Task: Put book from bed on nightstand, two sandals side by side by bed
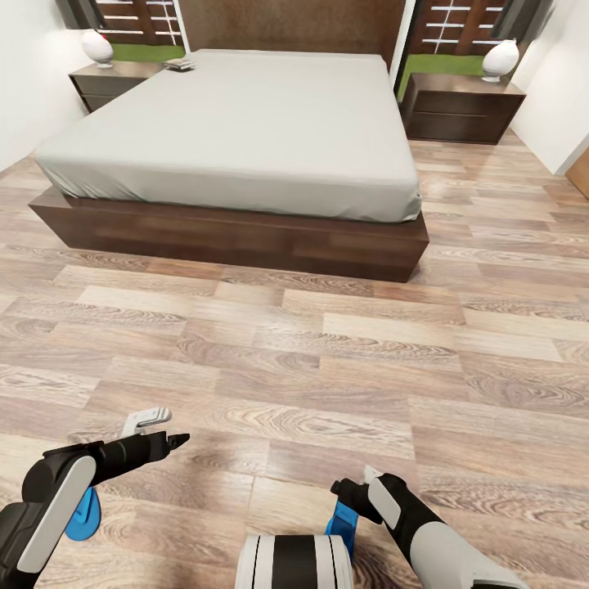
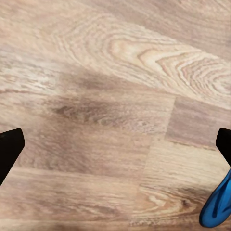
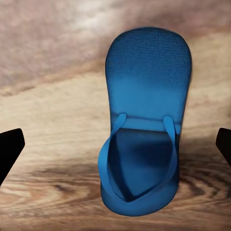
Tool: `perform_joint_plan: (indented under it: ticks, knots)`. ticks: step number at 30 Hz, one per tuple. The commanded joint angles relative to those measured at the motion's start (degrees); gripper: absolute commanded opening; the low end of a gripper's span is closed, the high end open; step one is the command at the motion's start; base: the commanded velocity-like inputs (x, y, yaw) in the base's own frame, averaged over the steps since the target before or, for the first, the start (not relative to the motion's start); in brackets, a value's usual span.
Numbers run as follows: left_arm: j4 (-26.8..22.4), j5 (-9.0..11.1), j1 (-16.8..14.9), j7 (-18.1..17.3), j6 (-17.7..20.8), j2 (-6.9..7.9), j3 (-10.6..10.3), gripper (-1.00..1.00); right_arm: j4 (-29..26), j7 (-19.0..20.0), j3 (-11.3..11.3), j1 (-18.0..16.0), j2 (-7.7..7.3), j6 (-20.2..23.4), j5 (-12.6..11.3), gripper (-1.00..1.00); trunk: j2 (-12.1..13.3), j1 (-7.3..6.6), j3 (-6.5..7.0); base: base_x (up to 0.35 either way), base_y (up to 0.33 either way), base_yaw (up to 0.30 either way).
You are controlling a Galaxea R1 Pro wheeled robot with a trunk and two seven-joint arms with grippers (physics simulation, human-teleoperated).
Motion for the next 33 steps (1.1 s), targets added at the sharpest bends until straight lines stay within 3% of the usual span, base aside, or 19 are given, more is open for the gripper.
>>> perform_joint_plan:
  ticks: [1, 16, 21, 33]
  knots:
    - [-0.03, -0.05, -0.04, -0.17, 0.27, 0.0, 0.06, 1.0, -0.13, -0.41, -0.37, 0.01, 0.04, 0.25, -0.47, 1.0, -0.01, -0.01, -0.04, 0.0, 0.0, 0.0]
    - [-0.11, -0.05, -0.02, -0.17, 0.27, 0.0, 0.12, 1.0, 0.67, -0.72, -0.6, 0.02, 0.09, -1.74, -0.52, 1.0, -0.01, -0.01, -0.04, 0.0, 0.0, 0.0]
    - [-0.12, -0.05, -0.03, -0.17, 0.27, 0.0, 0.1, 1.0, 1.23, -0.78, -0.63, 0.02, 0.15, -2.1, -0.52, 1.0, -0.08, 0.12, -1.14, 0.0, 0.0, 0.0]
    - [-0.12, -0.05, -0.02, -0.17, 0.27, 0.0, 0.11, 1.0, 1.85, -0.84, -0.88, 0.02, 0.1, -2.36, -0.6, 1.0, -0.08, 0.12, -1.14, 0.0, 0.0, 0.0]
